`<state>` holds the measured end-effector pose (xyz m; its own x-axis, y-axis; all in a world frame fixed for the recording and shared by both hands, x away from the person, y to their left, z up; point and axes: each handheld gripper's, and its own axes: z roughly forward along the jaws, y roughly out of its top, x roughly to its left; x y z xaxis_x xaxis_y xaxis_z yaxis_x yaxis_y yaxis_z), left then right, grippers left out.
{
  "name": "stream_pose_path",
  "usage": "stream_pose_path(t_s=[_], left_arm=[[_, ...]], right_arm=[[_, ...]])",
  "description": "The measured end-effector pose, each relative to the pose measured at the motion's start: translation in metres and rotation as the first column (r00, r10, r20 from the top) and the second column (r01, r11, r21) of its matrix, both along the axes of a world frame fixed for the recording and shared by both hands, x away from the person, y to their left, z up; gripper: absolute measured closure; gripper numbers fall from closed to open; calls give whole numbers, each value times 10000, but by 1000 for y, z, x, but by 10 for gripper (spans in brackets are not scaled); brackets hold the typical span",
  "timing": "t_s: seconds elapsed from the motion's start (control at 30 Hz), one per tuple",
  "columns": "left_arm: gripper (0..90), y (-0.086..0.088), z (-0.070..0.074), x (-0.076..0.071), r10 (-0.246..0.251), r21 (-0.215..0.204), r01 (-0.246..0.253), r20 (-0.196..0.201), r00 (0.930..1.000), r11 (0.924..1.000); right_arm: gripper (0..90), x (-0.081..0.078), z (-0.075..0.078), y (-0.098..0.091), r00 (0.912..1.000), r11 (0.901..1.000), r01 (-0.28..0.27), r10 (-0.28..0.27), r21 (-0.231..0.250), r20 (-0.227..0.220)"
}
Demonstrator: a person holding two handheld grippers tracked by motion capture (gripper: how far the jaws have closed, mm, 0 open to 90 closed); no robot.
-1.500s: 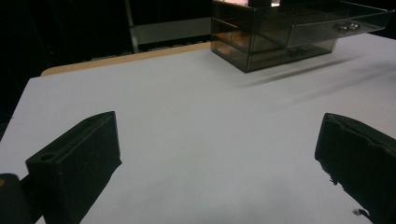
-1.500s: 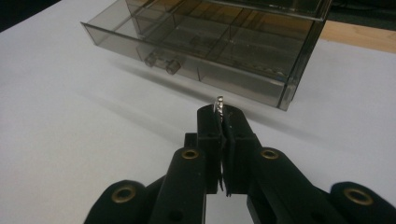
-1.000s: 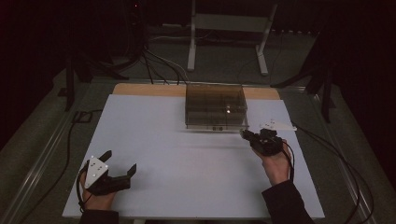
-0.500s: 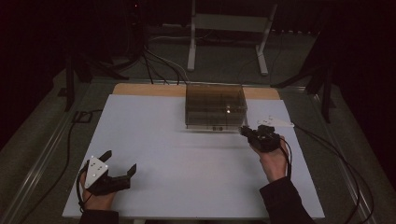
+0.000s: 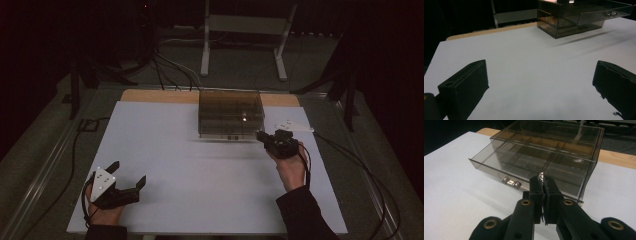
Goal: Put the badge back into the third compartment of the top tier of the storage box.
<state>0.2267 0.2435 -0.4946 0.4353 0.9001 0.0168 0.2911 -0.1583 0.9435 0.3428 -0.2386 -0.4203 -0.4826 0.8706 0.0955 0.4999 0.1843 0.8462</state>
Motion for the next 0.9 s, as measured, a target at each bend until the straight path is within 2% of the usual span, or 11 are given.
stream_pose_path(t_s=[0.9], left_arm=[[9,0,0,0,-8,13,8,-5,10000,10000]], right_arm=[[878,21,4,0,9995,9994,299,-300,179,89]])
